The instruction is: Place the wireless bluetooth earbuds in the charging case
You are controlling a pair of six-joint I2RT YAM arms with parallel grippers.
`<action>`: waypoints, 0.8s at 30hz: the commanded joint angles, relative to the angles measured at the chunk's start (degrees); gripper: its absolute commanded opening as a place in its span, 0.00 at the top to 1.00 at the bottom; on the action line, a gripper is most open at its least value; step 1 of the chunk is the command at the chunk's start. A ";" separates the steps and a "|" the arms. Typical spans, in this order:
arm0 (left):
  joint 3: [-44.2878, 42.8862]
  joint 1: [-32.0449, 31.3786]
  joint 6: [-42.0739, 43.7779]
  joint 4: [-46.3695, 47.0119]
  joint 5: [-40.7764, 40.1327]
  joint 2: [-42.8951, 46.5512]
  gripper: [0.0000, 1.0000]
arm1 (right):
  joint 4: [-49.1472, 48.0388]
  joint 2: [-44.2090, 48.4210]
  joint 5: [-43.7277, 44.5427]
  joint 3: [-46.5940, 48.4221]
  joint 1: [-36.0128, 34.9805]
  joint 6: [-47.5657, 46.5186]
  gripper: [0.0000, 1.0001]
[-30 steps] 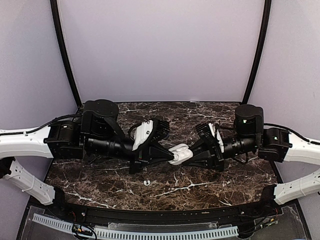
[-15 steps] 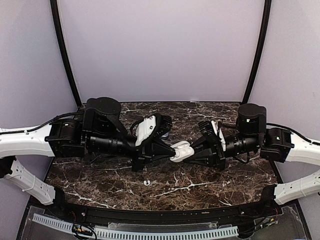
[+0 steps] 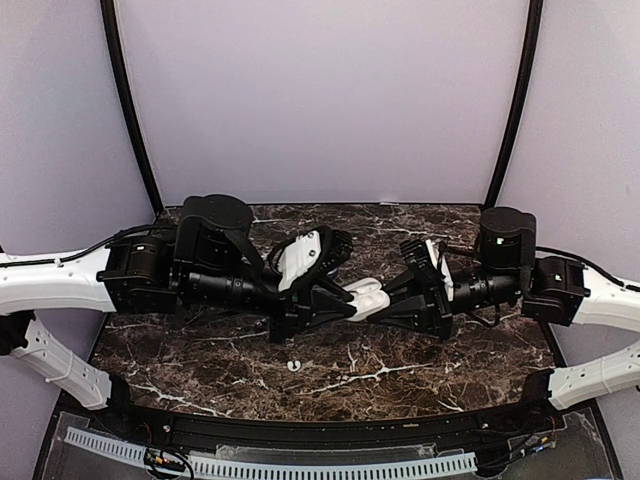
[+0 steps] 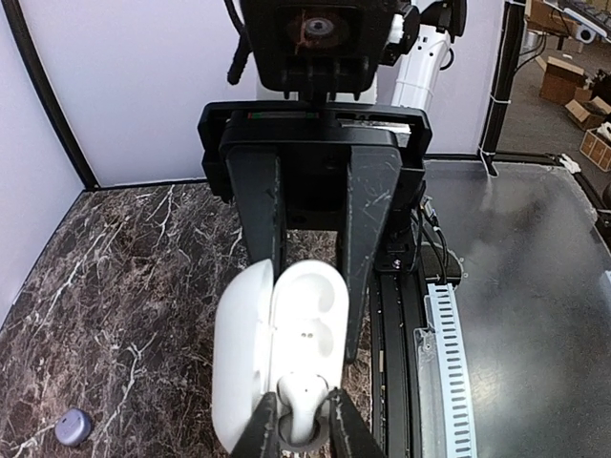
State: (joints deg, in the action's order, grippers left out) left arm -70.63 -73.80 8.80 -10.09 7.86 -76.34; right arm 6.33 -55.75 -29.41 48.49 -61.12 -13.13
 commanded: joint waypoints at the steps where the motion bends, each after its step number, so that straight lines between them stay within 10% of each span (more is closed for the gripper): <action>1: -0.56 -0.29 -0.99 -0.42 -2.83 2.05 0.75 | -4.15 1.34 0.40 -0.42 -0.29 0.21 1.00; 24: 6.67 0.49 -0.18 2.52 -9.76 8.41 0.56 | -11.89 0.46 -7.34 -5.07 8.14 13.12 1.00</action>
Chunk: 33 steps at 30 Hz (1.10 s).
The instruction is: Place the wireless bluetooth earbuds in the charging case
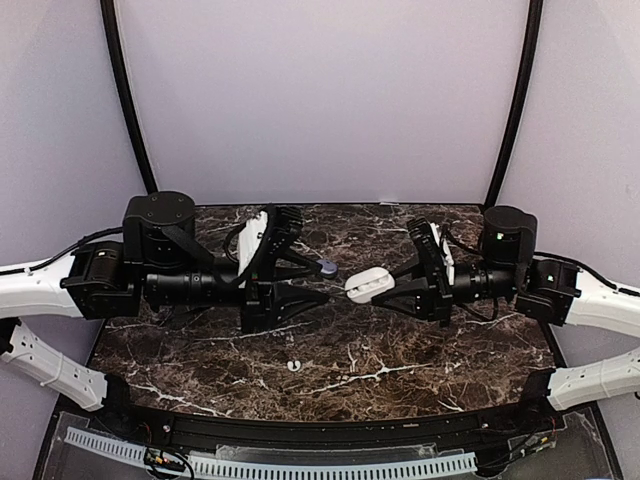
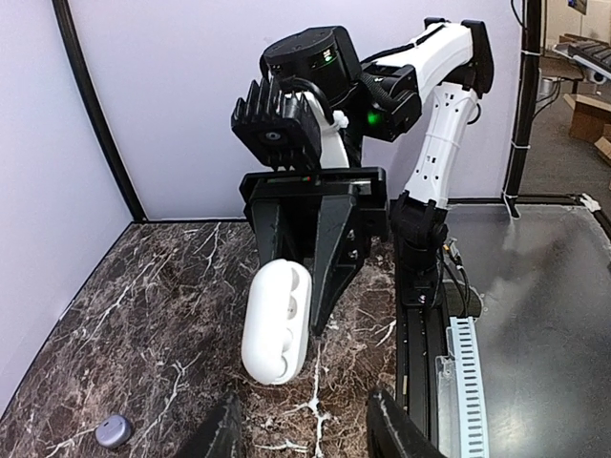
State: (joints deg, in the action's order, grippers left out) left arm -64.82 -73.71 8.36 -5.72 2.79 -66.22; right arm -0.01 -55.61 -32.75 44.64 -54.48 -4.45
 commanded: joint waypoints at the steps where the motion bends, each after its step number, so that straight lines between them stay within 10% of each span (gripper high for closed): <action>1: 0.82 0.36 0.30 -2.03 -5.32 -2.51 0.56 | -6.09 0.46 -4.14 -1.49 1.79 6.11 1.00; 10: -1.71 0.41 0.57 -0.33 -6.05 -7.25 0.46 | -5.98 1.09 -6.31 -2.43 2.37 5.15 1.00; 33: -1.98 0.79 -1.16 1.74 -0.33 -6.25 0.62 | -1.94 0.24 -7.93 -1.16 -0.28 -1.06 1.00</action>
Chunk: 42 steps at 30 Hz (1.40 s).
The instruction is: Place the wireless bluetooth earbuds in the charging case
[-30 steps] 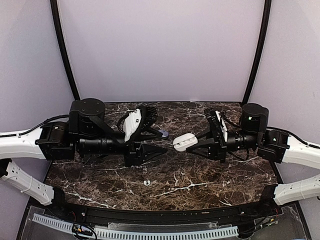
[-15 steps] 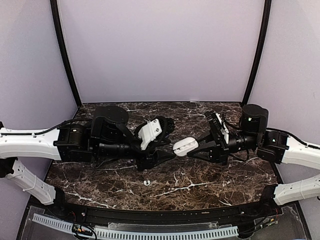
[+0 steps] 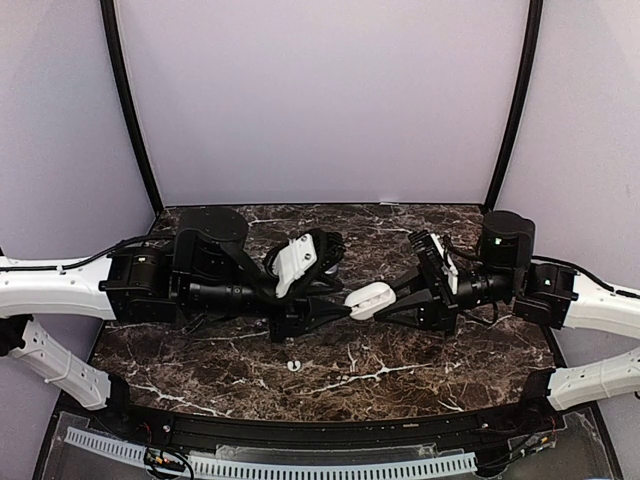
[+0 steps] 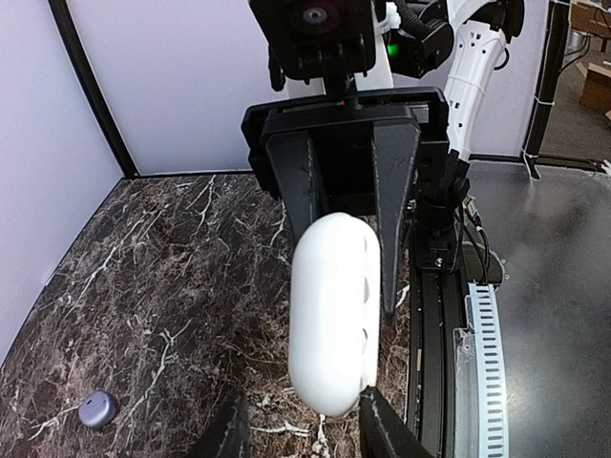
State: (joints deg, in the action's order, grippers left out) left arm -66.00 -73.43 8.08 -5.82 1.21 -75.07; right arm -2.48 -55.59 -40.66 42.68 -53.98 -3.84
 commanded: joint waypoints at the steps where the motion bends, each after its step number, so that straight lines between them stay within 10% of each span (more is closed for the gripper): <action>1: -0.80 0.62 -0.91 1.80 0.76 2.59 0.63 | 0.73 0.19 -0.07 0.87 -1.02 -2.00 1.00; 30: -3.67 0.92 0.76 -2.99 1.79 -1.55 0.72 | 1.42 -0.23 1.67 1.71 -2.35 -3.99 1.00; 42: -3.76 0.92 -0.09 -2.34 5.79 -0.95 0.94 | 1.95 -0.16 2.21 1.67 -3.07 -5.12 0.99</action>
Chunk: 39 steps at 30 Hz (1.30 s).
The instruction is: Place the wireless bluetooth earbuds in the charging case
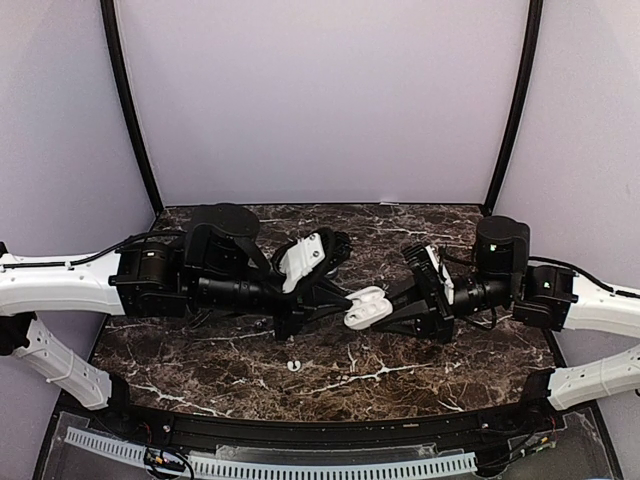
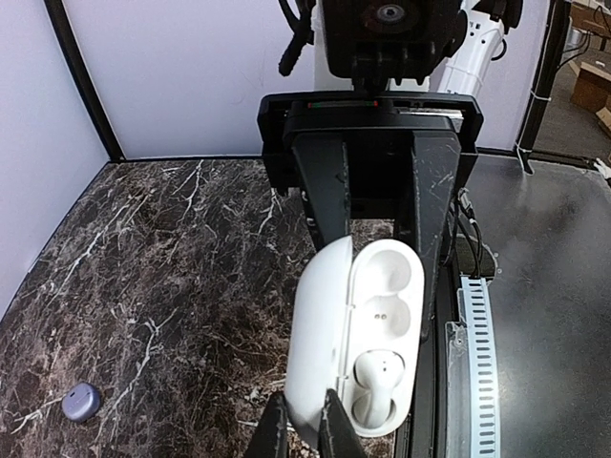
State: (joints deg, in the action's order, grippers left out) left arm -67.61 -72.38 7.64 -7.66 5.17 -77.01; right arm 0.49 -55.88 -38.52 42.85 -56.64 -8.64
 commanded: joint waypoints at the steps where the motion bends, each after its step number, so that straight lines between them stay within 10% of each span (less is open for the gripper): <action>1: -2.16 -0.13 0.40 -0.51 1.57 0.99 0.95 | -0.95 0.23 0.30 1.51 -0.41 -0.23 0.98; 8: -1.94 -0.13 0.88 -0.15 -0.62 1.40 1.00 | -0.72 0.53 2.00 1.10 -0.49 0.87 0.66; 11: -1.91 -0.13 1.73 -0.57 -1.67 1.51 1.00 | 0.01 1.04 2.88 1.30 -0.48 2.34 0.31; 20: -1.20 -0.13 6.83 -3.42 -7.34 2.20 1.00 | 7.28 4.04 6.39 4.25 0.31 6.73 0.04; 39: -7.11 0.38 9.44 -8.08 -26.01 -4.27 1.00 | 4.59 -1.23 9.20 6.69 4.04 23.03 0.22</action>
State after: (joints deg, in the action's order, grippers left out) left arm -71.26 -72.25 17.28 -13.28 -14.74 -79.64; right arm 8.86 -57.14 -28.42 50.96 -52.31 11.90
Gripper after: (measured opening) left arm 0.004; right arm 0.827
